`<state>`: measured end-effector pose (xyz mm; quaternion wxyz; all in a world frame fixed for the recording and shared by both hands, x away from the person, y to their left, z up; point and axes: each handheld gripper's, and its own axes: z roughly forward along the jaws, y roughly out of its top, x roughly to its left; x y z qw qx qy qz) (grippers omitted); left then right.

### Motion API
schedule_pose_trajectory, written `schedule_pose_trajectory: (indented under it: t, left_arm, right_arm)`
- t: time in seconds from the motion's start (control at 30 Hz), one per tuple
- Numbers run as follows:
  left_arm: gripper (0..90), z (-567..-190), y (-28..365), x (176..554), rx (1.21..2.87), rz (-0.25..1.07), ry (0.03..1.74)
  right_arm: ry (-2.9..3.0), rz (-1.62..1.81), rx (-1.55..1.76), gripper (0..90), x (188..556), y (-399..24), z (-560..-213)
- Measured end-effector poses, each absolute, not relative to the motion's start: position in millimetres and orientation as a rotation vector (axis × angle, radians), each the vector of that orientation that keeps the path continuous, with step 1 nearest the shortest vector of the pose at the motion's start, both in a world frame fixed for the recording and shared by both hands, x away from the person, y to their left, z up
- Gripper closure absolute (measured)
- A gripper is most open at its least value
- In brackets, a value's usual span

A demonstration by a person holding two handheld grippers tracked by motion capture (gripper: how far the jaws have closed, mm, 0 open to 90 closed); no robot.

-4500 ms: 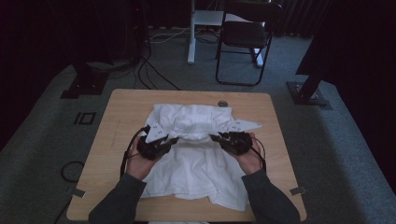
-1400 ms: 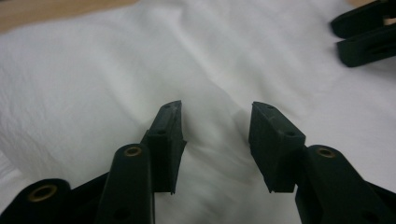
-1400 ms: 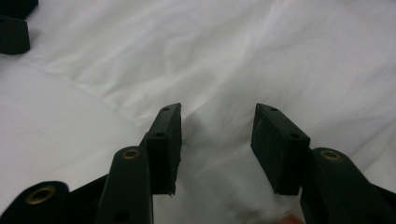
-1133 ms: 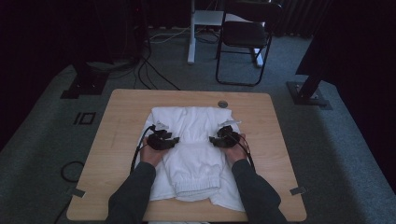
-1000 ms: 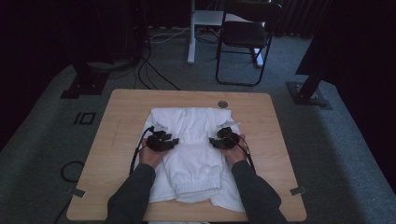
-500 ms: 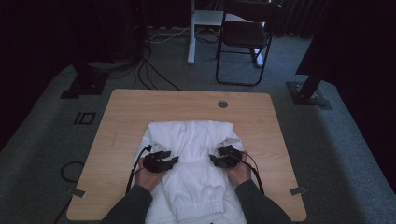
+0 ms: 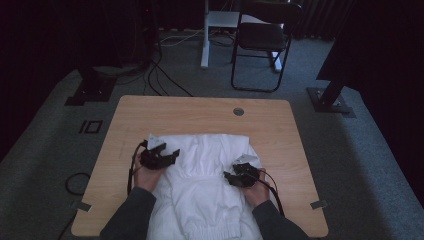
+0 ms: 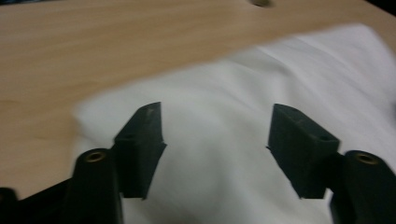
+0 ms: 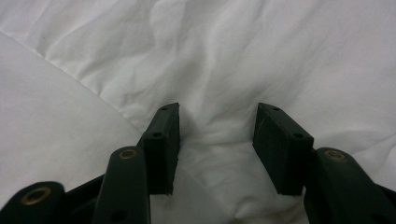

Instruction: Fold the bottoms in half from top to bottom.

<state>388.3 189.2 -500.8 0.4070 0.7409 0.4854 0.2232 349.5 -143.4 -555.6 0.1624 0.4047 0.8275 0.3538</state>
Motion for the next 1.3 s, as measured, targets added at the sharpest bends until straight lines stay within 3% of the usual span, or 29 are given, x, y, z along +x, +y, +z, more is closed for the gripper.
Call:
schedule_pose_trajectory:
  t: [0.27, 0.57, 0.63, 0.7, 0.87, 0.93, 1.1, 1.3]
  left_arm:
    - [26.3, -530.9, 198.8, 446.5, 1.937, 0.613, 1.416]
    - [19.6, -551.5, 212.5, 458.3, 1.917, 0.556, 1.458]
    - [25.5, -550.1, 211.0, 456.8, 1.944, 0.556, 1.437]
    - [42.7, -548.1, 209.1, 455.1, 1.957, 0.518, 1.397]
    - [68.3, -548.1, 206.3, 453.5, 1.974, 0.480, 1.349]
    - [70.9, -548.3, 206.3, 453.6, 1.970, 0.470, 1.348]
    - [71.5, -548.6, 207.5, 453.8, 1.966, 0.461, 1.343]
    - [71.5, -549.1, 208.3, 454.0, 1.960, 0.454, 1.339]
  right_arm:
    - [2.359, 1.031, 1.150, 50.0, 349.7, -144.9, -556.6]
    - [2.360, 1.036, 1.151, 50.0, 349.7, -145.5, -556.7]
    - [2.360, 1.036, 1.153, 50.0, 349.7, -145.5, -556.6]
    - [2.365, 1.037, 1.162, 50.0, 350.3, -145.8, -556.1]
    - [2.346, 1.109, 1.150, 57.2, 358.0, -156.7, -545.3]
    - [2.261, 1.157, 1.150, 58.5, 366.7, -168.0, -533.1]
    - [2.166, 1.141, 1.286, 51.1, 418.0, -196.7, -519.6]
    - [2.177, 1.164, 1.432, 37.2, 477.5, -203.0, -524.9]
